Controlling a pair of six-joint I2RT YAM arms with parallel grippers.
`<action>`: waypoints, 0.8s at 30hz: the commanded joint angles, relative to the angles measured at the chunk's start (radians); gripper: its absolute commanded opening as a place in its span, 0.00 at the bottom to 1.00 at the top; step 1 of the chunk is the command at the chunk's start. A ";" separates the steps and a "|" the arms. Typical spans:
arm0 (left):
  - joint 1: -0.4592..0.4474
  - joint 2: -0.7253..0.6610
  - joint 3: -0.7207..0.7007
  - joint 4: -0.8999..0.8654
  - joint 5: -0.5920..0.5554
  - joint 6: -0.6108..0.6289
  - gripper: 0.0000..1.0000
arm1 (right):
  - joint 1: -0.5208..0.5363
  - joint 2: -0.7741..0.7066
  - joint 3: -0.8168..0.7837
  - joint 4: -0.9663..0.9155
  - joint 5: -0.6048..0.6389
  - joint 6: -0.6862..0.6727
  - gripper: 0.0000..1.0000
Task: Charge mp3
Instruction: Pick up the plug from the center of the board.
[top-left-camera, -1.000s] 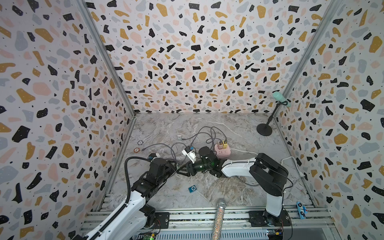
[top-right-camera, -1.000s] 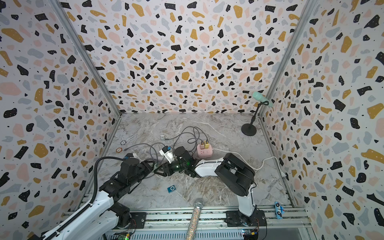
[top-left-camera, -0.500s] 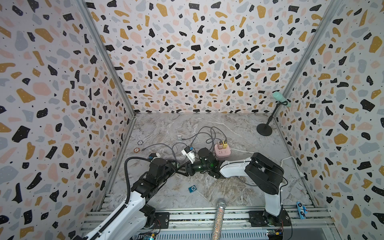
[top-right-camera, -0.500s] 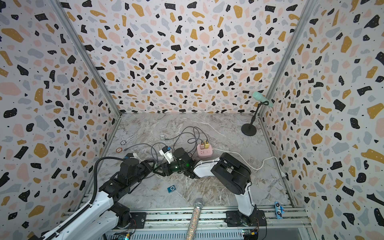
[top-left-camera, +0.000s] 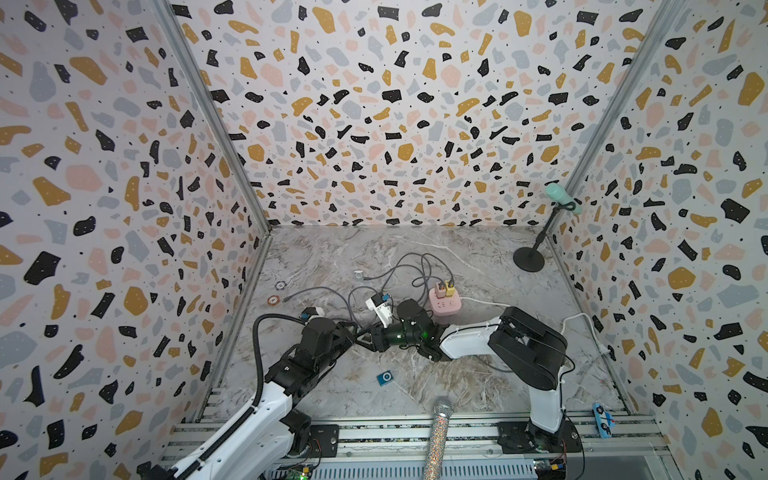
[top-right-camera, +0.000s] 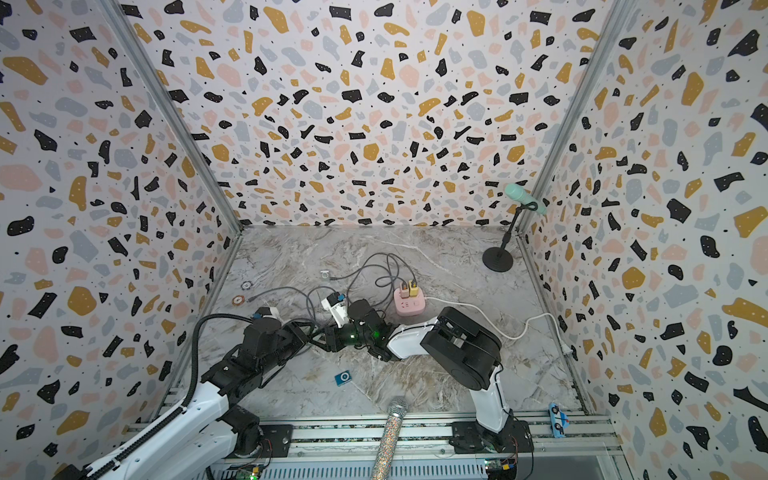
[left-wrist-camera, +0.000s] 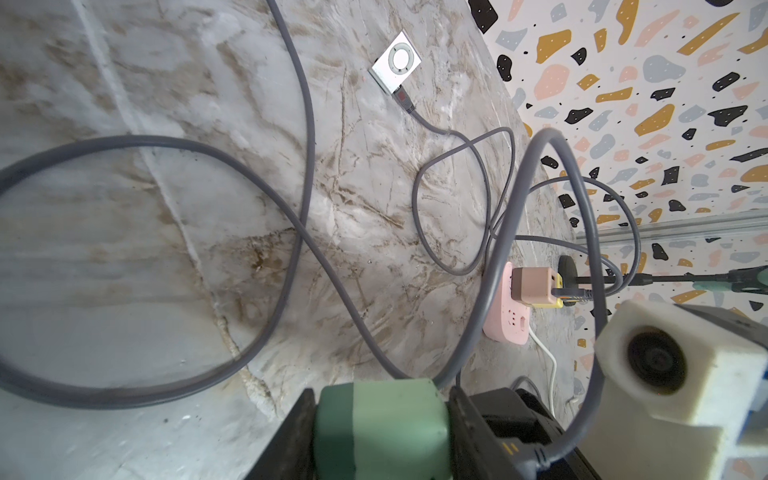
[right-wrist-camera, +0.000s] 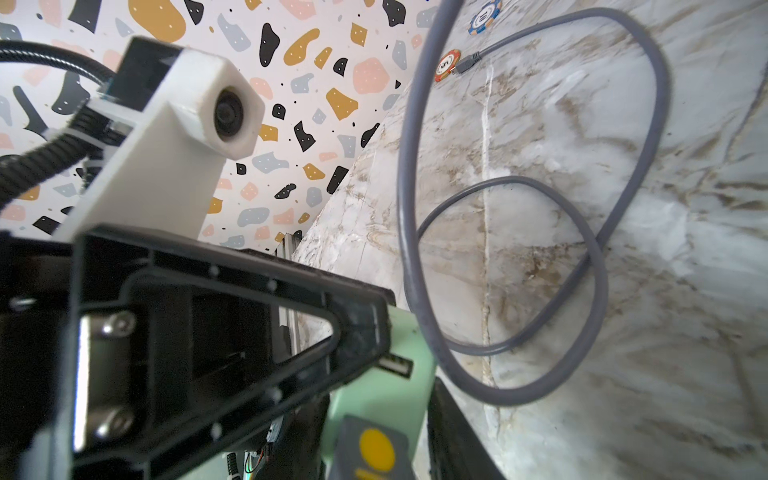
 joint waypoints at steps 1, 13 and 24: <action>-0.015 0.008 -0.011 0.074 0.005 -0.017 0.25 | 0.006 -0.029 -0.022 0.050 0.044 0.039 0.39; -0.052 0.026 -0.019 0.107 -0.010 -0.032 0.30 | 0.023 -0.072 -0.088 0.111 0.170 0.068 0.06; -0.046 -0.080 0.191 -0.155 -0.181 0.097 0.60 | -0.043 -0.177 -0.088 -0.083 -0.079 -0.105 0.00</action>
